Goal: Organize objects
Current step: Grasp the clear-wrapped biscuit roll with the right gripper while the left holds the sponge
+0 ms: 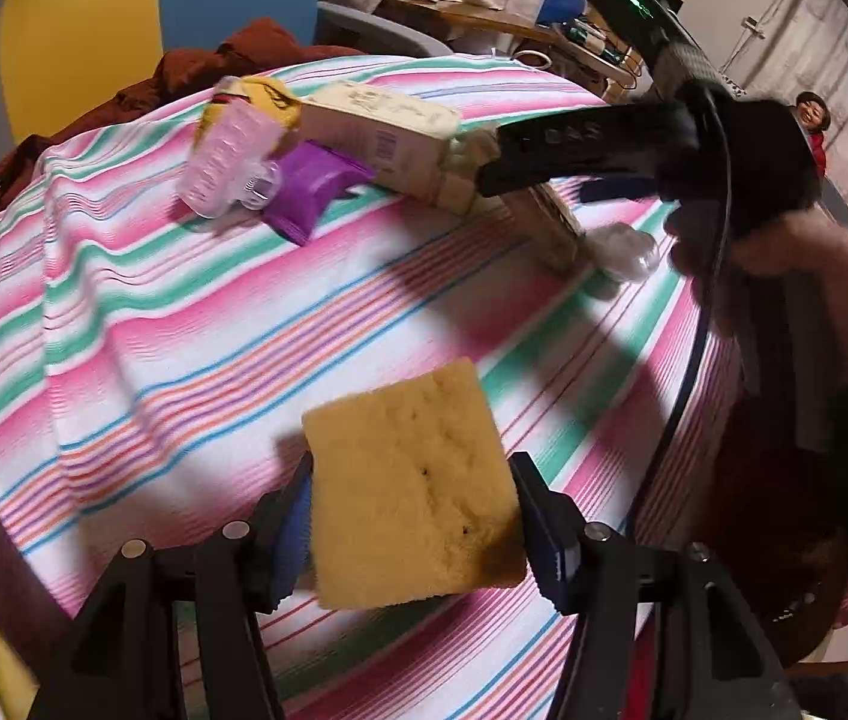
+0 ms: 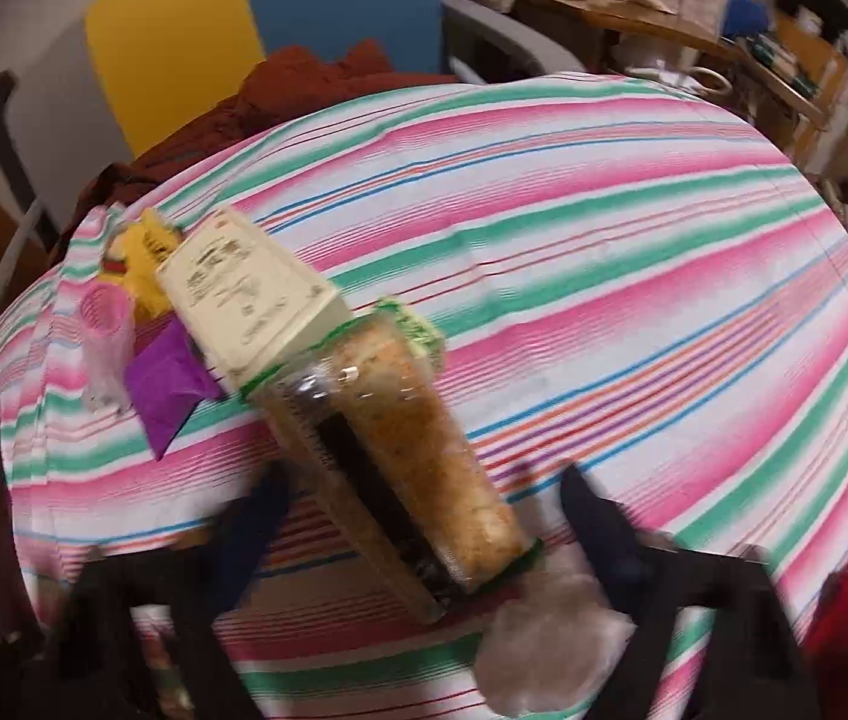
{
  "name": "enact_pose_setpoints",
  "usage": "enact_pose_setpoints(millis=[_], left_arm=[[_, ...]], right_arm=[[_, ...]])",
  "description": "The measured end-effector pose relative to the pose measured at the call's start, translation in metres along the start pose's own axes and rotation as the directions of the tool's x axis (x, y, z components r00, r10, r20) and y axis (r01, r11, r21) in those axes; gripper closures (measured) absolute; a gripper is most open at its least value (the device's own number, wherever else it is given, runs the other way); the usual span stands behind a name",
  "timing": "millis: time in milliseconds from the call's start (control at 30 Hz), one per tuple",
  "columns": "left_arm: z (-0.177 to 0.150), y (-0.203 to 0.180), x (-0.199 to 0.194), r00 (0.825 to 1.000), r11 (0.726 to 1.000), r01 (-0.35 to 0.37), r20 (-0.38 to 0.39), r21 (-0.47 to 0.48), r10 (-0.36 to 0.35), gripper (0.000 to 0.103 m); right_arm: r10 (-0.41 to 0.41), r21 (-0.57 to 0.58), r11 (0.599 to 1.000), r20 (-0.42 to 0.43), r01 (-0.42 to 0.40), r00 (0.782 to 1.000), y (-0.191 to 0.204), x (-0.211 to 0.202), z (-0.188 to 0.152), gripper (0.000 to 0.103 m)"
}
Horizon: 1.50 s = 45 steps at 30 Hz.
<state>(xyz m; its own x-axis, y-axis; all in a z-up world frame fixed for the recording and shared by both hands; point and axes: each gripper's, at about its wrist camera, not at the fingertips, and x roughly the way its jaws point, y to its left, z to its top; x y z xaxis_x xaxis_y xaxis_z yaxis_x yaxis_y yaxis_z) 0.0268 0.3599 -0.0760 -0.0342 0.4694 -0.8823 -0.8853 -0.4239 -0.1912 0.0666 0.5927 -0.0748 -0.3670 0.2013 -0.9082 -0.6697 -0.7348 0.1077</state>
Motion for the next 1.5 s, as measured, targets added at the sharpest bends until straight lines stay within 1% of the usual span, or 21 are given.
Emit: enact_pose_setpoints(millis=[33, 100, 167, 300, 400, 433, 500, 533, 567, 700, 767, 900, 933, 967, 1000, 1033, 1067, 1167, 1367, 1433, 1500], left_arm=[[-0.005, 0.001, 0.007, 1.000, 1.000, -0.001, -0.014, -0.014, 0.001, 0.042], [-0.011, -0.001, 0.007, 0.999, 1.000, -0.005, 0.043, -0.011, 0.006, 0.042], [-0.016, -0.002, 0.008, 0.997, 1.000, -0.020, 0.072, 0.018, 0.019, 0.042], [-0.024, -0.004, 0.008, 0.992, 0.997, -0.042, 0.125, 0.059, 0.035, 0.042], [-0.024, 0.005, 0.006, 0.989, 1.000, 0.000, 0.147, 0.002, 0.000, 0.042], [-0.022, 0.007, 0.005, 0.989, 1.000, 0.015, 0.148, -0.013, -0.013, 0.042], [-0.018, 0.001, 0.011, 0.988, 0.999, 0.040, 0.152, -0.036, -0.034, 0.042], [-0.018, 0.003, 0.011, 0.987, 0.998, 0.046, 0.156, -0.048, -0.038, 0.043], [-0.018, 0.003, 0.011, 0.986, 0.997, 0.049, 0.159, -0.058, -0.039, 0.043], [-0.021, -0.001, 0.010, 0.985, 0.999, 0.019, 0.174, -0.046, -0.011, 0.045], [-0.021, -0.006, 0.011, 0.984, 1.000, -0.011, 0.177, -0.029, 0.016, 0.046], [-0.017, -0.004, 0.010, 0.986, 0.998, -0.002, 0.169, -0.057, 0.011, 0.047], [-0.022, -0.003, 0.009, 0.986, 0.998, -0.006, 0.168, -0.056, 0.015, 0.047], [-0.024, -0.002, 0.006, 0.986, 0.998, -0.012, 0.165, -0.059, 0.022, 0.047], [-0.027, -0.002, 0.003, 0.987, 0.998, -0.016, 0.161, -0.061, 0.026, 0.047], [-0.029, -0.002, 0.001, 0.987, 0.998, -0.016, 0.159, -0.061, 0.025, 0.047], [-0.031, -0.002, -0.002, 0.987, 0.998, -0.015, 0.159, -0.064, 0.025, 0.047], [-0.036, -0.002, -0.011, 0.985, 0.997, -0.029, 0.169, -0.069, 0.040, 0.046], [-0.041, 0.000, -0.035, 0.975, 0.995, -0.045, 0.215, -0.083, 0.062, 0.046], [-0.041, 0.000, -0.043, 0.970, 0.994, -0.058, 0.230, -0.091, 0.078, 0.046], [-0.042, 0.001, -0.052, 0.963, 0.992, -0.081, 0.247, -0.100, 0.104, 0.046]], right_arm=[[-0.007, -0.023, 1.000, -0.007, 0.007, 1.000, 0.004, 0.001, -0.001, 0.045], [-0.034, -0.070, 0.997, -0.008, 0.033, 0.999, 0.014, 0.002, -0.003, 0.050], [-0.003, -0.072, 0.997, -0.010, 0.002, 1.000, 0.015, -0.001, -0.003, 0.054], [0.088, -0.032, 0.996, -0.017, -0.088, 0.996, 0.008, -0.007, -0.003, 0.056], [0.156, -0.032, 0.987, -0.023, -0.156, 0.988, 0.010, -0.012, -0.006, 0.056], [0.201, -0.032, 0.979, -0.019, -0.202, 0.979, 0.015, -0.014, -0.006, 0.056], [0.265, -0.061, 0.962, 0.001, -0.264, 0.964, 0.023, -0.023, -0.008, 0.059], [0.282, -0.081, 0.956, 0.000, -0.281, 0.959, 0.027, -0.026, -0.009, 0.059], [0.295, -0.099, 0.951, -0.010, -0.294, 0.956, 0.031, -0.027, -0.012, 0.063], [0.294, -0.191, 0.933, -0.077, -0.304, 0.953, 0.051, -0.022, -0.020, 0.073], [0.254, -0.239, 0.932, -0.113, -0.274, 0.961, 0.060, -0.014, -0.025, 0.077], [0.236, -0.242, 0.936, -0.115, -0.257, 0.965, 0.059, -0.008, -0.023, 0.077], [0.233, -0.235, 0.939, -0.109, -0.253, 0.966, 0.058, -0.008, -0.022, 0.076], [0.232, -0.227, 0.941, -0.103, -0.250, 0.967, 0.056, -0.009, -0.021, 0.069], [0.233, -0.221, 0.943, -0.094, -0.249, 0.968, 0.056, -0.010, -0.022, 0.046], [0.239, -0.218, 0.944, -0.077, -0.250, 0.968, 0.056, -0.014, -0.022, 0.031], [0.244, -0.216, 0.944, -0.053, -0.250, 0.968, 0.055, -0.019, -0.020, 0.010], [0.232, -0.246, 0.943, 0.014, -0.222, 0.973, 0.066, -0.030, -0.016, 0.007], [0.141, -0.344, 0.930, 0.003, -0.131, 0.990, 0.091, -0.013, -0.018, 0.007], [0.137, -0.366, 0.922, 0.001, -0.127, 0.991, 0.096, -0.009, -0.018, 0.007], [0.116, -0.382, 0.918, -0.011, -0.111, 0.993, 0.101, -0.001, -0.019, 0.013]])
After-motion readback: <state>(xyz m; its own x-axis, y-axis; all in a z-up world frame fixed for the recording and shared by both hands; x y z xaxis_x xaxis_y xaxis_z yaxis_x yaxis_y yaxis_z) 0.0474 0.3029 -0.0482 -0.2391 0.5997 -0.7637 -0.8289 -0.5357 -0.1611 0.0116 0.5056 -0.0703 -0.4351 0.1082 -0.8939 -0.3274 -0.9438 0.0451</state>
